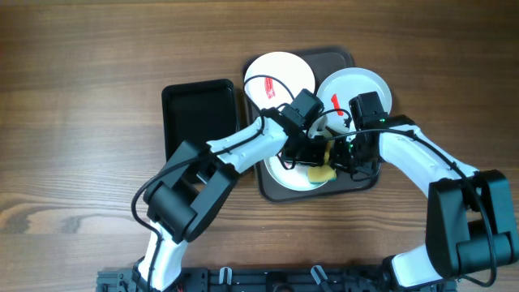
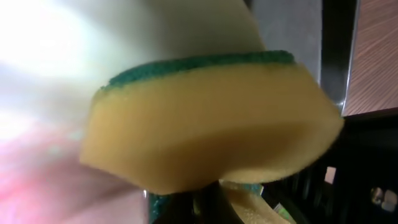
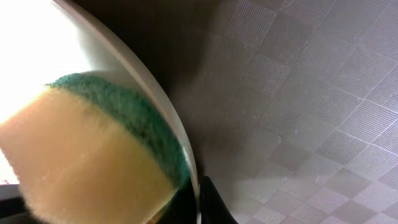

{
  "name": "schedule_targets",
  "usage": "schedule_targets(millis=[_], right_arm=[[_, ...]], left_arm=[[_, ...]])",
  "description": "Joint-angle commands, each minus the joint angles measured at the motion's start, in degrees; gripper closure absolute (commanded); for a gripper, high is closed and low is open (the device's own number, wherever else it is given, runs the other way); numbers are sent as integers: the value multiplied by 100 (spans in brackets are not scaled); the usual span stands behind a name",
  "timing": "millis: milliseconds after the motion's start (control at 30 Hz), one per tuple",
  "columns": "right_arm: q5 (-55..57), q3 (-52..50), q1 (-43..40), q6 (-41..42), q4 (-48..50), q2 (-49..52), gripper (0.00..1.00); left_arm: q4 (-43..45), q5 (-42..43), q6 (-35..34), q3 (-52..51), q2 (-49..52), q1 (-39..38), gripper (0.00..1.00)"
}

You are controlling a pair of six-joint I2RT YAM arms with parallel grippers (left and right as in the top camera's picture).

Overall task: Clean dirty plates on tray and stack at the side
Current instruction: 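Scrub the red smear on the held plate with the sponge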

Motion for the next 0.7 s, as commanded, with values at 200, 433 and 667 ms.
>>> schedule_targets(millis=[200, 433, 667], right_arm=[[17, -39, 31, -157, 48, -50, 96], [15, -39, 31, -160, 37, -50, 96], [17, -39, 31, -168, 26, -50, 96]], left_arm=[[-1569, -2264, 822, -133, 214, 1174, 96], [-1547, -2389, 798, -133, 186, 1412, 96], [-592, -341, 87, -136, 214, 966, 96]])
